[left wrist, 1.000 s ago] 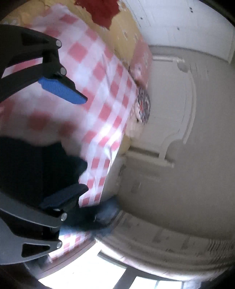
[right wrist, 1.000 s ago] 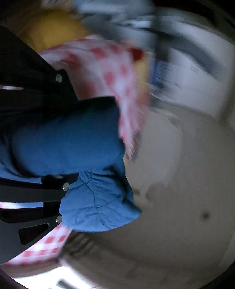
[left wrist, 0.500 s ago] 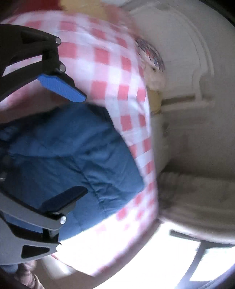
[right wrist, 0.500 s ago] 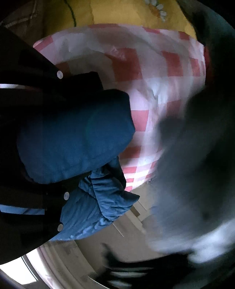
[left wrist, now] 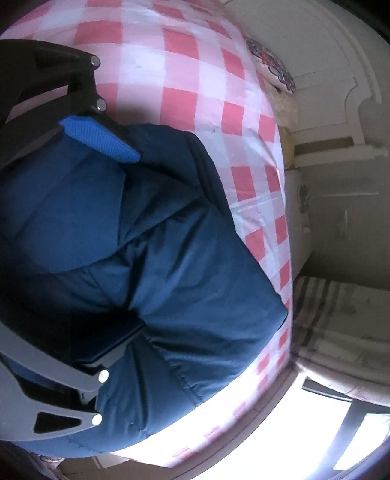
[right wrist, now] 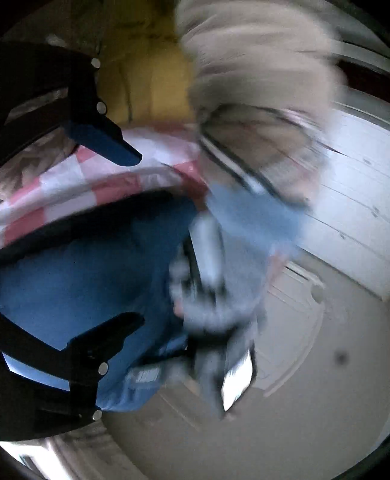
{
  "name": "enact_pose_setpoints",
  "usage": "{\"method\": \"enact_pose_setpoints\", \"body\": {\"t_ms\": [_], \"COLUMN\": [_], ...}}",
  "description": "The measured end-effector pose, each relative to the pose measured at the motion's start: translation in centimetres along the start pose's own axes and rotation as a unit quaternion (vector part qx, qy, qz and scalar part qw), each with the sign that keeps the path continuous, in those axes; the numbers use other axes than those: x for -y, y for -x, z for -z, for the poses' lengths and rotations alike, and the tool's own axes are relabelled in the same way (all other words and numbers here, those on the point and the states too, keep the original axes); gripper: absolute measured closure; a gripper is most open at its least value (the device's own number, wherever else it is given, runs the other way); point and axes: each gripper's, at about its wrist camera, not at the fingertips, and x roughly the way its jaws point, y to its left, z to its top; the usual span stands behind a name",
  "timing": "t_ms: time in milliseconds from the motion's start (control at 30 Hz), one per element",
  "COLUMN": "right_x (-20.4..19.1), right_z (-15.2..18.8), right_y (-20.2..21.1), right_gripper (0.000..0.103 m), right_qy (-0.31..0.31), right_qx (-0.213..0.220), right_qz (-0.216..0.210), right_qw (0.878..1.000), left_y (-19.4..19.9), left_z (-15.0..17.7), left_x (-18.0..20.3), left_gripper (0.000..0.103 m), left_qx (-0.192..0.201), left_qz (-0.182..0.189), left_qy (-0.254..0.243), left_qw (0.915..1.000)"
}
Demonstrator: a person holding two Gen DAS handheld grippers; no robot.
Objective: Fold large clothes
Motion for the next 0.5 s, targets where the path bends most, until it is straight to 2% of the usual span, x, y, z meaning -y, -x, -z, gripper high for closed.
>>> {"method": "enact_pose_setpoints", "body": {"t_ms": [67,133,167,233,300,400,467,500], "right_x": [5.2,10.6,12.8,18.4,23.0,27.1,27.9,27.8], "right_z": [0.5,1.4,1.8,2.5,3.2,3.3,3.1,3.0], "right_y": [1.8,2.3,2.0,0.3,-2.5,-6.8,-9.5,-12.7], "right_gripper": [0.016,0.019,0.025,0.032,0.044,0.054,0.062,0.063], "right_qy": [-0.071,-0.135,-0.162,-0.226,-0.269,-0.301,-0.303,-0.296], "right_qx": [0.021,0.025,0.025,0.014,-0.005,-0.032,-0.053,-0.073], "right_qz": [0.032,0.046,0.049,0.057,0.067,0.063,0.053,0.043], "right_qw": [0.997,0.989,0.985,0.972,0.961,0.951,0.95,0.952], "left_y": [0.4,0.7,0.8,1.1,1.2,1.4,1.4,1.4], "left_z": [0.2,0.5,0.6,1.0,1.2,1.5,1.7,1.9], "left_x": [0.1,0.2,0.2,0.1,0.0,-0.4,-0.9,-1.4], "left_gripper": [0.002,0.002,0.002,0.002,0.002,0.002,0.002,0.002], "left_qx": [0.011,0.021,0.025,0.033,0.038,0.046,0.051,0.053], "left_qz": [-0.002,-0.006,-0.006,-0.006,-0.005,-0.007,-0.006,-0.001], "left_qy": [0.004,0.006,0.007,0.01,0.014,0.023,0.036,0.047], "left_qw": [0.9999,0.9997,0.9997,0.9994,0.9992,0.9986,0.998,0.9975]}}
